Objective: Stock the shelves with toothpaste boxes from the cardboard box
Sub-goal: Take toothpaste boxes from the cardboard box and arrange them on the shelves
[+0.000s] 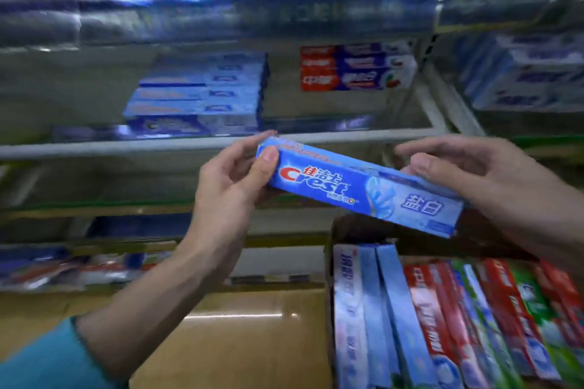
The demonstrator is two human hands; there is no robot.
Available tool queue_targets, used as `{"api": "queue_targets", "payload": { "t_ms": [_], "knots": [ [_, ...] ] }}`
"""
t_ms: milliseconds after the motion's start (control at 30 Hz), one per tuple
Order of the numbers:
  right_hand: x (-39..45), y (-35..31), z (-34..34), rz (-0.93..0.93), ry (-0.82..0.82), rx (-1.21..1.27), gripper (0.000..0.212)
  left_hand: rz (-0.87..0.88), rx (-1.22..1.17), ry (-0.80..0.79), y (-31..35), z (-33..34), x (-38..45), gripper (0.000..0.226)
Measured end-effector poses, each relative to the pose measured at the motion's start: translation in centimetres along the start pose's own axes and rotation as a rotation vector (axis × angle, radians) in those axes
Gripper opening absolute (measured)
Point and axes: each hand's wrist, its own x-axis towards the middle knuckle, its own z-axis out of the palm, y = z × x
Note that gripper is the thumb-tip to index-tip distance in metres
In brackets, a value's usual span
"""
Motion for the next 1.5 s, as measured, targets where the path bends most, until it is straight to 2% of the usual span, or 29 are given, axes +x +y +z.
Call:
{"api": "queue_targets", "payload": {
  "t_ms": [200,300,367,467,533,600,633,733,767,867,900,1000,1033,1167,1367,1500],
  "knots": [
    [3.7,-2.0,7.9,-0.084,-0.002,0.087,0.033,0.122,-0.087,0.194,2.8,-7.7,2.1,0.034],
    [6.0,-2.5,11.1,-0.091,0.092,0.163,0.029,0.167,-0.059,0.261,3.7,-10.3,3.7,0.025],
    [7.7,-3.1,12.7,-0.107,0.153,0.125,0.013,0.206,0.014,0.285,4.5,-11.8,5.2,0.016],
    [10.8,-4.1,14.5,-0.147,0.248,0.089,0.012,0.311,0.195,0.278,5.5,-13.6,8.4,0.007],
    [13.0,-5.0,15.6,-0.216,0.311,0.031,0.011,0.339,0.27,0.298,6.1,-14.5,11.2,0.007],
    [15.7,-5.7,16.4,-0.244,0.367,-0.057,0.011,0.351,0.329,0.343,6.5,-15.0,14.0,0.017],
    [17.1,-5.9,16.8,-0.237,0.393,-0.109,0.009,0.342,0.358,0.365,6.5,-15.3,15.3,0.019],
    [20.6,-5.7,17.5,-0.224,0.522,-0.291,0.039,0.272,0.432,0.372,6.3,-15.8,19.1,0.025],
    [21.6,-5.4,17.6,-0.243,0.545,-0.319,0.043,0.26,0.447,0.371,6.0,-16.0,20.3,0.03],
    [24.0,-4.8,18.0,-0.239,0.583,-0.348,0.033,0.256,0.467,0.377,4.8,-16.6,24.0,0.057],
    [24.7,-4.6,18.1,-0.234,0.595,-0.343,0.033,0.241,0.491,0.368,4.6,-16.6,24.8,0.052],
    [26.2,-4.1,18.1,-0.249,0.6,-0.326,0.036,0.228,0.536,0.337,5.4,-15.2,24.7,0.013],
    [26.5,-4.0,18.1,-0.261,0.601,-0.34,0.035,0.224,0.553,0.344,5.4,-15.2,25.1,0.011],
    [27.5,-4.0,18.0,-0.334,0.584,-0.389,0.028,0.201,0.605,0.353,5.2,-15.4,26.3,0.027],
    [27.9,-3.4,18.0,-0.311,0.551,-0.432,0.029,0.183,0.633,0.316,5.0,-15.6,26.3,0.024],
    [27.7,-3.7,18.0,-0.291,0.542,-0.431,0.031,0.157,0.613,0.277,4.9,-15.7,26.1,0.029]
  ]
}}
